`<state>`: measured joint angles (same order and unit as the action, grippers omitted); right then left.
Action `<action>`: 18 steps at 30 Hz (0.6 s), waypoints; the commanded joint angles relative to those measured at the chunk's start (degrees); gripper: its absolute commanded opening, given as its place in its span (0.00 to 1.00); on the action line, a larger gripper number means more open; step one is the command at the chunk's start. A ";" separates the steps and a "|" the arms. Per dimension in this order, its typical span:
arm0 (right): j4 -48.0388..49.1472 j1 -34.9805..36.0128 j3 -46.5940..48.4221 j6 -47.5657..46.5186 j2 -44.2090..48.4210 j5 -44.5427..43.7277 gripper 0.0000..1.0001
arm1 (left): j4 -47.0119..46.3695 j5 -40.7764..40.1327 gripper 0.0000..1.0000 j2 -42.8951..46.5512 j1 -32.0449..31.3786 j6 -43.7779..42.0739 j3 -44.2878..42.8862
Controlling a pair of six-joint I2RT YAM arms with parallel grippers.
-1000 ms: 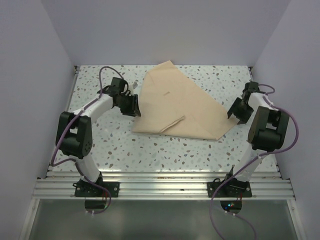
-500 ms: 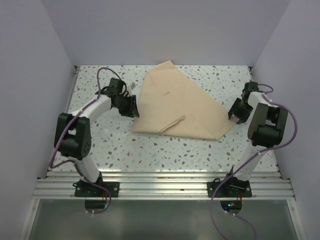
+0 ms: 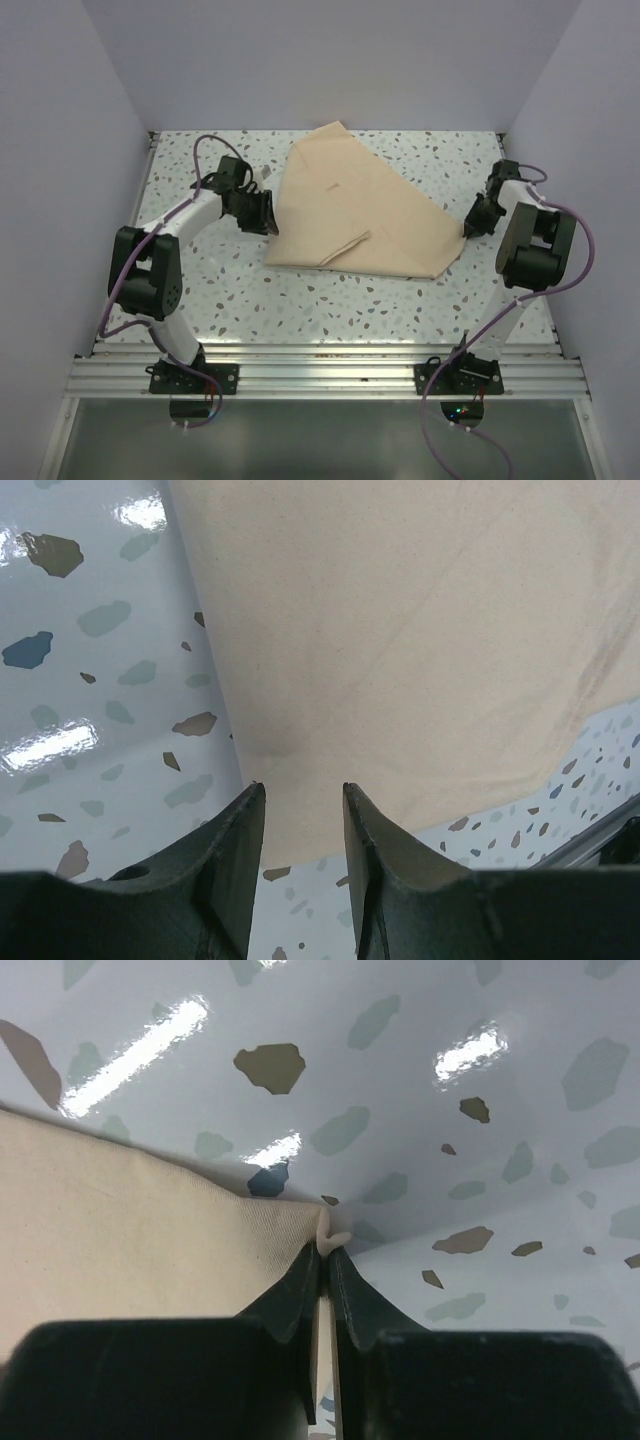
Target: Prepare the surgical pack
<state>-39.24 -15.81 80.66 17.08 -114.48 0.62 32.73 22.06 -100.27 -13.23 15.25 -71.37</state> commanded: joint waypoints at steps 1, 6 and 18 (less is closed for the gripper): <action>3.03 0.52 -0.15 1.20 3.02 5.16 0.04 | 1.11 0.95 0.41 1.57 0.49 -0.31 -2.80; -0.21 4.38 1.95 3.66 9.53 8.78 0.00 | -1.87 8.86 0.40 0.51 0.40 3.02 -3.60; -3.12 20.99 12.84 8.32 14.72 15.19 0.00 | -9.70 15.55 0.39 -2.56 -5.83 10.85 -3.51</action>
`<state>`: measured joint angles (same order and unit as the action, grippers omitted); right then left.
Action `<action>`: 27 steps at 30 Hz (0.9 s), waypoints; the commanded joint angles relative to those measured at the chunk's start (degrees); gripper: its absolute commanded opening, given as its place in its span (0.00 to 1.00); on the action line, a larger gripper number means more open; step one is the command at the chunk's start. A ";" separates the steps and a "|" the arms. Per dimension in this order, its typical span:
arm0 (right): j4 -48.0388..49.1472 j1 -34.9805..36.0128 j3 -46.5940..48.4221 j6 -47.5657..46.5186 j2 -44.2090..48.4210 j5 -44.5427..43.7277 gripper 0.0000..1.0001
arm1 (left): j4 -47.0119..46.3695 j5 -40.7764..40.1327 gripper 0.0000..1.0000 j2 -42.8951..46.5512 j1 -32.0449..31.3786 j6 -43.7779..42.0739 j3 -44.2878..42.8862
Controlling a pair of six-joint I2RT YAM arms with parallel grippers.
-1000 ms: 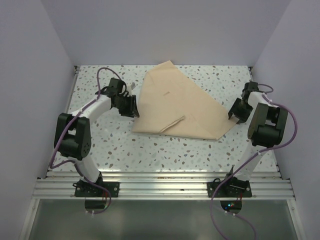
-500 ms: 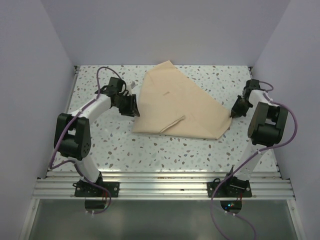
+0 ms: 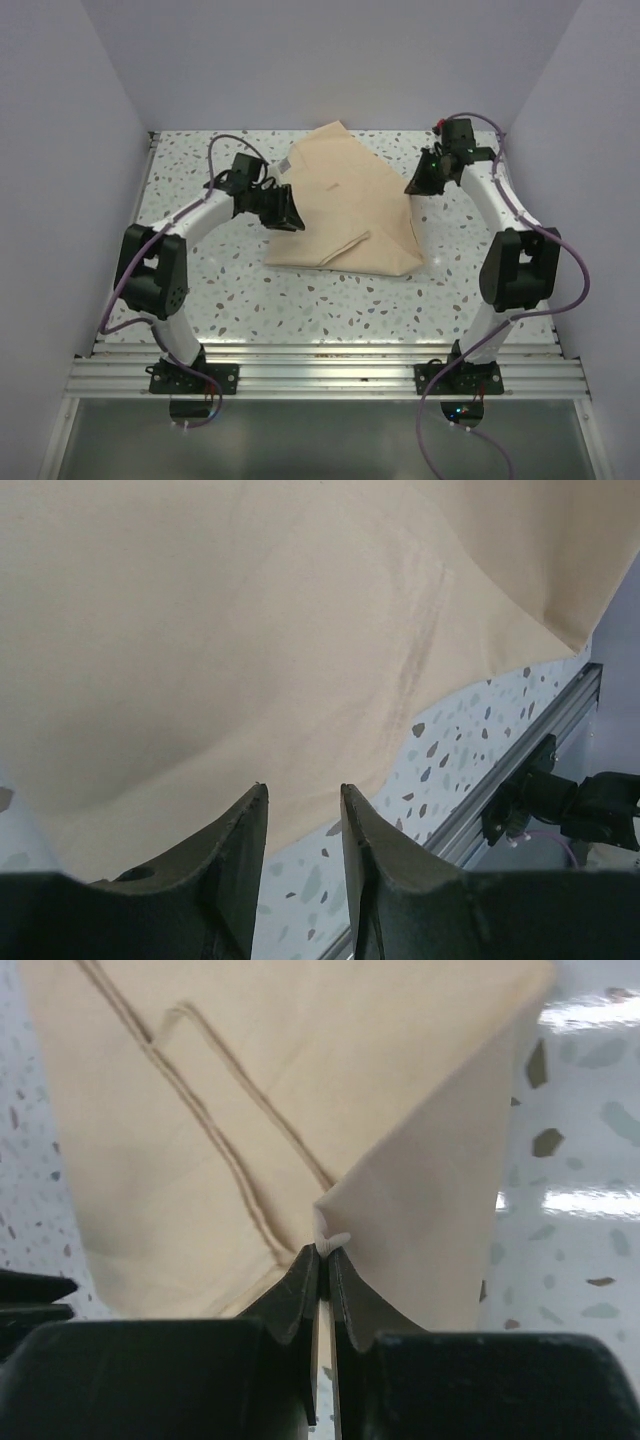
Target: Prepare the surgical pack
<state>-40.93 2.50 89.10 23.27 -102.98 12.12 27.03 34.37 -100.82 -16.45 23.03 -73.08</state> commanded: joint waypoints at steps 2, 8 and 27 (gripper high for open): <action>-1.70 4.34 6.95 2.75 3.14 4.66 0.00 | -6.01 3.60 0.39 -3.76 -5.34 5.09 -2.94; -2.75 6.98 9.60 4.50 3.83 7.65 0.00 | -8.22 3.95 0.36 -9.04 -10.71 9.58 -7.60; 0.14 12.88 19.00 14.61 4.54 14.86 0.00 | -8.31 2.37 0.35 -12.65 -12.56 8.88 -5.14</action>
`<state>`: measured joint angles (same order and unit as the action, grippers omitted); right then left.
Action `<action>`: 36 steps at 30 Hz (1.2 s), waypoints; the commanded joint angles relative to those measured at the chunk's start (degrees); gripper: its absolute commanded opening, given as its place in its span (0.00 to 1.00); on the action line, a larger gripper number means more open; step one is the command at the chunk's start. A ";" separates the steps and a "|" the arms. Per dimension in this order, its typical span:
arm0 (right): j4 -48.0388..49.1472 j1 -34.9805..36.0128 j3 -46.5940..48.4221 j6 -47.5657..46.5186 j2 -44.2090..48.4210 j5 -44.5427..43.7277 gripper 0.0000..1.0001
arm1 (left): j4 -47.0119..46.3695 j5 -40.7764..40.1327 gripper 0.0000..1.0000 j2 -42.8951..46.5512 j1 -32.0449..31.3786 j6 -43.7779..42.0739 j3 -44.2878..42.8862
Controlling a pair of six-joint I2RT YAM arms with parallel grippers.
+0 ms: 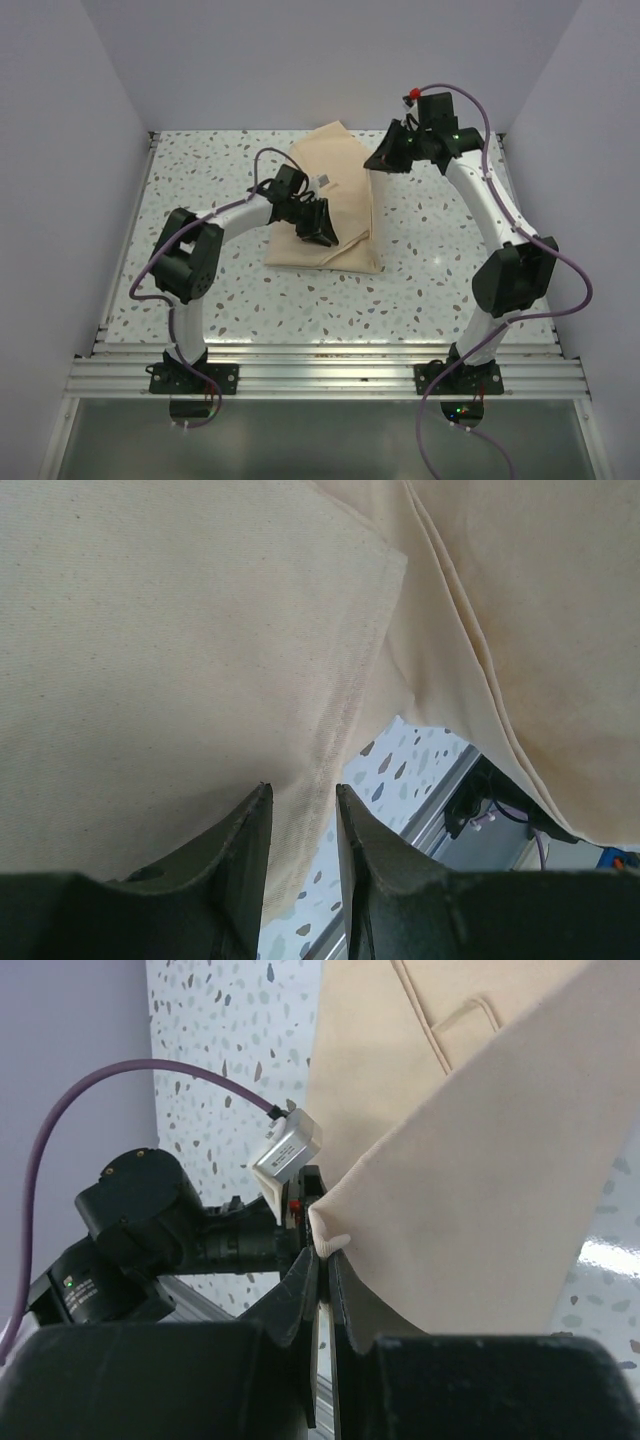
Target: Prepare the surgical pack
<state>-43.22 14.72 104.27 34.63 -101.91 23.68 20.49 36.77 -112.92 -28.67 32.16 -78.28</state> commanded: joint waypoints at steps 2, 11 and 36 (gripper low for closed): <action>2.62 1.10 4.36 3.86 3.47 3.65 0.00 | -1.86 -0.21 0.35 -0.63 -0.34 -0.52 0.15; 2.71 5.84 10.33 6.41 0.66 4.53 0.00 | -2.39 -0.04 0.35 -1.25 -0.25 -0.61 0.41; 1.04 10.50 14.47 3.43 -6.90 6.46 0.00 | 6.49 -14.97 0.43 16.75 9.05 -3.42 3.57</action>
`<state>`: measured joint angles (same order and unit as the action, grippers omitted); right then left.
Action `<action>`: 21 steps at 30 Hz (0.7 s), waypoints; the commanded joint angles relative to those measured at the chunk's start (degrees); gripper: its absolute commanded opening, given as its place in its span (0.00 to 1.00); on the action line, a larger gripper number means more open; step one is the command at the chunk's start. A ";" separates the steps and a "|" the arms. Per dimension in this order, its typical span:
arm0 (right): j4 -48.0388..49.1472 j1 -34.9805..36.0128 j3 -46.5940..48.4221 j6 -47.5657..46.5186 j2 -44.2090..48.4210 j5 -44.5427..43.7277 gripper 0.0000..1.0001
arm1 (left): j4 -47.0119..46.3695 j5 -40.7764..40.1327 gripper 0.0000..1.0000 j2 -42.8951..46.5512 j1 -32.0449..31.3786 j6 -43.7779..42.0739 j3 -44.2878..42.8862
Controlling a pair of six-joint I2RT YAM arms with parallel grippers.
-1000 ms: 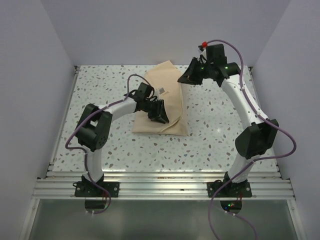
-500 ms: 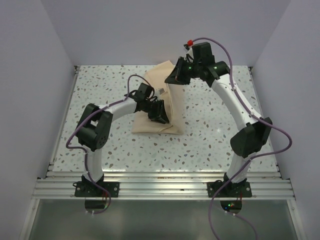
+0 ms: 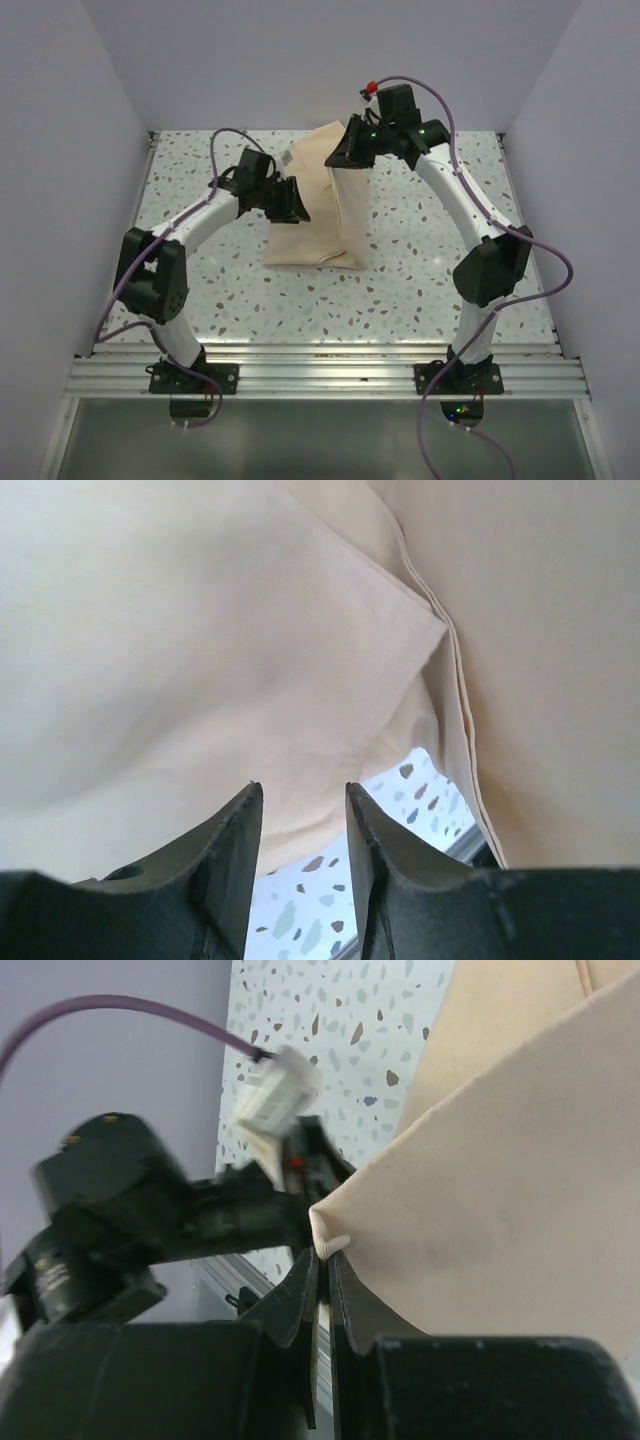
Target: Prepare the surgical pack
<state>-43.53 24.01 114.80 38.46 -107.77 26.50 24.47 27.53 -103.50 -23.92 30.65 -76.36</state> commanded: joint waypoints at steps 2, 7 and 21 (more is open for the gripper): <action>0.90 2.26 5.16 -0.57 -2.53 4.17 0.00 | 4.35 -8.45 0.45 9.80 9.74 -3.49 4.27; 0.73 4.55 7.19 -1.19 -5.69 3.56 0.00 | 5.59 -9.69 0.45 9.46 14.43 -5.86 8.59; 2.56 7.80 14.04 0.47 -15.80 1.28 0.00 | 0.94 -11.27 0.44 6.21 16.01 -4.82 13.69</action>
<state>-43.64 31.31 125.05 37.67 -122.96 26.98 27.97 17.23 -97.30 -8.58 26.81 -63.09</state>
